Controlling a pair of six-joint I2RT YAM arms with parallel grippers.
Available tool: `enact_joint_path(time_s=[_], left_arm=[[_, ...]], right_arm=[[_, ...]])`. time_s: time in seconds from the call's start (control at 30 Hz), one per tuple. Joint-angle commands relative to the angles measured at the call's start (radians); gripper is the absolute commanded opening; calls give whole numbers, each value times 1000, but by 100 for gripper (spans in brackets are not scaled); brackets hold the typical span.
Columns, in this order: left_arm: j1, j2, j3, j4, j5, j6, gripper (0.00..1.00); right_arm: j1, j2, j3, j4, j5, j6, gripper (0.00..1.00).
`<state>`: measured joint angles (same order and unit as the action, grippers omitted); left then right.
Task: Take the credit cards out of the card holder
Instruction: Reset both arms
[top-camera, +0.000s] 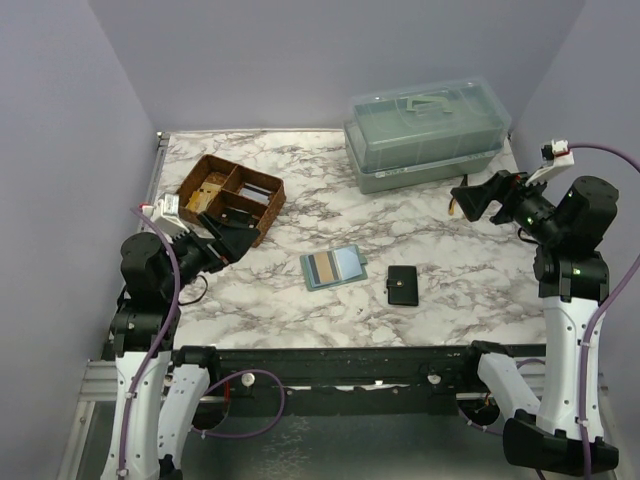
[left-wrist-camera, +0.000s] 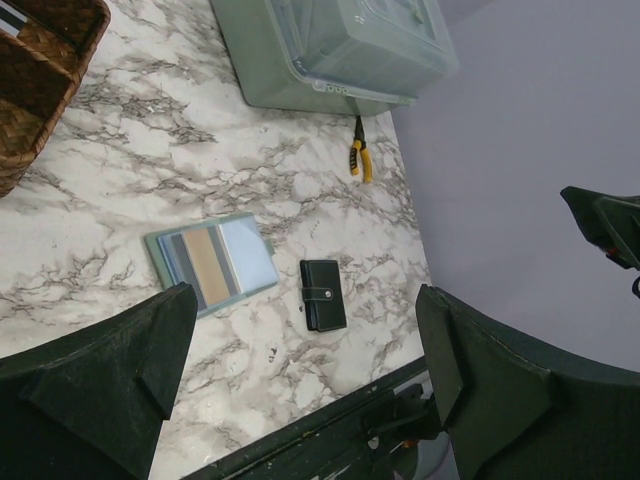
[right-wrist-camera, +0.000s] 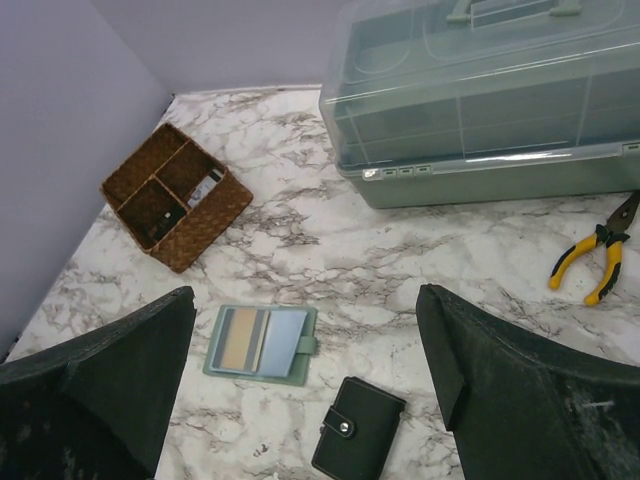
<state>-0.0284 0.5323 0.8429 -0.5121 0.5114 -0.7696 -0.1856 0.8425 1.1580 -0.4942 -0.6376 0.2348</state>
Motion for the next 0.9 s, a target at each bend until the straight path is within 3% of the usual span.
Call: enact_joint_path(time_s=[0.0, 0.87], left_arm=[[-3, 28, -16, 48, 21, 7, 99], [-4, 31, -82, 106, 50, 1, 99]], right_arm=[[-8, -3, 3, 21, 36, -9, 100], [-57, 21, -13, 24, -13, 7, 100]])
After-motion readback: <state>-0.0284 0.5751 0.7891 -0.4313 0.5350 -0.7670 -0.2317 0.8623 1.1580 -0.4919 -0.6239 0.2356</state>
